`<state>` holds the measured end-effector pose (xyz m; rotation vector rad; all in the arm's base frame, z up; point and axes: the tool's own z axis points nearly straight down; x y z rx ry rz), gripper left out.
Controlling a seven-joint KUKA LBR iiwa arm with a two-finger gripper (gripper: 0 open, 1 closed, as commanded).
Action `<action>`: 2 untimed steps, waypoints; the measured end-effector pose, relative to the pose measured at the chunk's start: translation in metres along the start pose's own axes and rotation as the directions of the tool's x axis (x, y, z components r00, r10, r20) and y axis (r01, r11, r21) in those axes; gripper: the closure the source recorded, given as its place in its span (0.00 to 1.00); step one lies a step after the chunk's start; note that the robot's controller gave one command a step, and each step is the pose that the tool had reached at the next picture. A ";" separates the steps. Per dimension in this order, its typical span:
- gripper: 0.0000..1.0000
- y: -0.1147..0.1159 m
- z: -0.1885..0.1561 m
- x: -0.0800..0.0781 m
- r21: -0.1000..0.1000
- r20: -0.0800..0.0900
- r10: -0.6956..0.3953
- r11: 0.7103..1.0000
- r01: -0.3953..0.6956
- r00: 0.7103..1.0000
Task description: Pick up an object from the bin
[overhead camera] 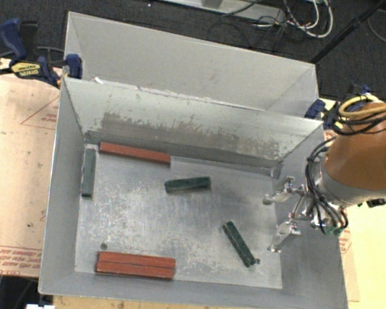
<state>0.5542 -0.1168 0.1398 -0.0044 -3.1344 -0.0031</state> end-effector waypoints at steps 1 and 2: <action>0.00 0.000 -0.004 -0.002 0.001 0.008 -0.002 1.000 0.002 1.000; 1.00 0.052 0.061 0.023 0.001 0.025 0.032 1.000 -0.032 0.999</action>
Offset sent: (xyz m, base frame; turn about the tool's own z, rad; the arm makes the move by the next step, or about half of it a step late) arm -0.0300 0.0522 -0.0674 0.0329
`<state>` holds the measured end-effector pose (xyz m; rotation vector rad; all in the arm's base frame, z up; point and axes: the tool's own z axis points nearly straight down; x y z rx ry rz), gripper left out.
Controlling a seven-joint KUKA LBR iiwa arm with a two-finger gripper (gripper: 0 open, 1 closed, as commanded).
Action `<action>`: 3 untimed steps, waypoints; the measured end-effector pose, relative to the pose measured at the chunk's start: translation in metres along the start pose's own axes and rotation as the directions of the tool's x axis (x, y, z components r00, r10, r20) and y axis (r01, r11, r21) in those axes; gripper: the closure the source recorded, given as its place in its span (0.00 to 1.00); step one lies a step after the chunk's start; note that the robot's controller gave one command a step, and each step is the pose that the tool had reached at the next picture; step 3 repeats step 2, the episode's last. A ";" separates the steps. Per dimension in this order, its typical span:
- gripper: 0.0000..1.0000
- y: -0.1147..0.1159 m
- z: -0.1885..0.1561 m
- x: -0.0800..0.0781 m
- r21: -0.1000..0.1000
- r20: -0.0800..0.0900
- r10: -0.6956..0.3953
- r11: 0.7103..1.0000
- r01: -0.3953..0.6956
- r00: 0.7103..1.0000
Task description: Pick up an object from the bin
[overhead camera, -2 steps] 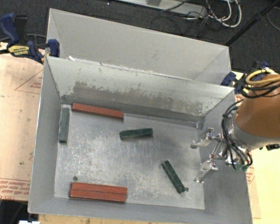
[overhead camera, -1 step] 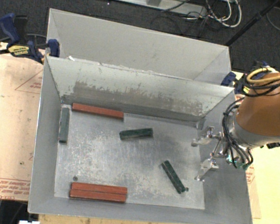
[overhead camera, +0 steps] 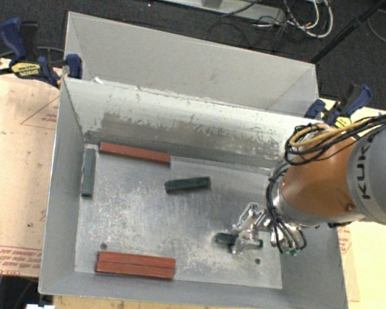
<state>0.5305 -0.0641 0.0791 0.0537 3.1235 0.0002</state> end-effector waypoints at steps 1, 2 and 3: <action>1.00 0.000 0.000 0.000 0.000 0.000 0.000 1.000 0.000 1.000; 1.00 -0.013 -0.125 -0.012 0.000 -0.014 -0.010 1.000 0.010 1.000; 1.00 -0.013 -0.125 -0.012 0.000 -0.014 -0.010 1.000 0.010 1.000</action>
Offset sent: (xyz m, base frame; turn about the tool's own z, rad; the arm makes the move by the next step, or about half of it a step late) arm 0.0086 -0.0140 0.1255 -0.0104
